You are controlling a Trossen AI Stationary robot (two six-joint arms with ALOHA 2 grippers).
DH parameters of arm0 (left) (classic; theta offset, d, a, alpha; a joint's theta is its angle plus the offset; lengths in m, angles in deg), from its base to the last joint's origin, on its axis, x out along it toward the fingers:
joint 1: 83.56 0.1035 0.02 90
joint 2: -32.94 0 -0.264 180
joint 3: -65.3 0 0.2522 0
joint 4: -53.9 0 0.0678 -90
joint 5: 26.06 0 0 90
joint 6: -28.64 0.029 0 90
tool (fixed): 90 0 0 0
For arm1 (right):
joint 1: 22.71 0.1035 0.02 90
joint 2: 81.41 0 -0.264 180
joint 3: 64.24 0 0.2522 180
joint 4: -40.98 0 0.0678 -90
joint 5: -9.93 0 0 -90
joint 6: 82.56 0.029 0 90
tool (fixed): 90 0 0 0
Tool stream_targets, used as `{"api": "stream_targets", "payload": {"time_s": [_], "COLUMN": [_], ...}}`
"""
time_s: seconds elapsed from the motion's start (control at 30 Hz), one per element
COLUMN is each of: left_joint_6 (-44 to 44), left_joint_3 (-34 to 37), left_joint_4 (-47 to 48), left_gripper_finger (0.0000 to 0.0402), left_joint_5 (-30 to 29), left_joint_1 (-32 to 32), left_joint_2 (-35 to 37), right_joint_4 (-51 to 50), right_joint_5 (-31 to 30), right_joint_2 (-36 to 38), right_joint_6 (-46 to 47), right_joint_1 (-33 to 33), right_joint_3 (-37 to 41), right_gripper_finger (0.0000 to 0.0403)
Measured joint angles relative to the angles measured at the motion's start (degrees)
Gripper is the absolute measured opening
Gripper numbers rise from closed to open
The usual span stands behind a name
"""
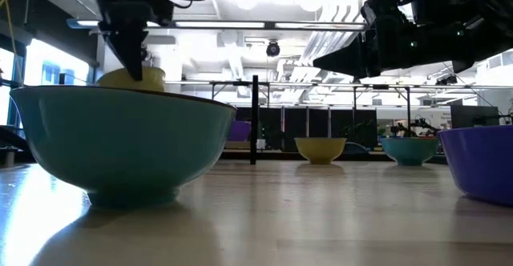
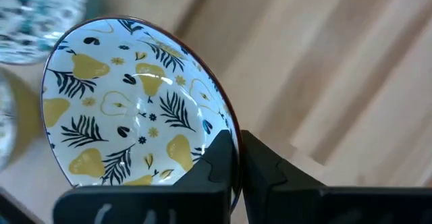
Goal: Pick & Place Mini bowls
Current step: Stack the bottom yellow bowl on top of the other yellow bowl on the shelf
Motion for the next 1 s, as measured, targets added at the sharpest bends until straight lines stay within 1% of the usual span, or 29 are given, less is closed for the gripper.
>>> {"api": "stream_targets", "payload": {"time_s": [0.2, 0.33, 0.43, 0.57, 0.73, 0.87, 1.0], "left_joint_6": [9.72, 17.11, 21.32, 25.81, 27.43, 28.77, 29.0], "left_joint_3": [-6.6, -11.59, -14.44, -15.65, -15.65, -15.63, -15.14], "left_joint_4": [5.34, 8.97, 12.71, 14.31, 14.03, 13.01, 10.1], "left_gripper_finger": [0.0004, 0.0004, 0.0004, 0.0003, 0.0003, 0.0003, 0.0003], "left_joint_5": [0.34, 2.62, 2.65, 2.75, 1.32, 1.03, 1.98], "left_joint_1": [10.73, 17.86, 22.92, 29.25, 35.06, 38.9, 40.83], "left_joint_2": [-0.01, -1.94, -3.65, -5.29, -8.19, -9.74, -10.99], "right_joint_4": [0.78, 0.79, 0.81, 0.74, 0.57, 0.51, 0.27], "right_joint_5": [0.01, 0.04, 0.06, 0.06, 0.06, 0.08, 0.1], "right_joint_2": [0.0, 0.0, 0.0, 0.0, 0.0, 0.0, 0.0], "right_joint_6": [0.0, 0.0, -0.02, -0.17, -0.2, -0.22, -0.22], "right_joint_1": [-0.01, -0.01, 0.0, -0.01, 0.0, -0.01, 0.01], "right_joint_3": [0.0, 0.0, 0.0, 0.0, 0.0, 0.0, 0.0], "right_gripper_finger": [0.0, 0.0, 0.0, 0.0, 0.0, 0.0, 0.0]}}
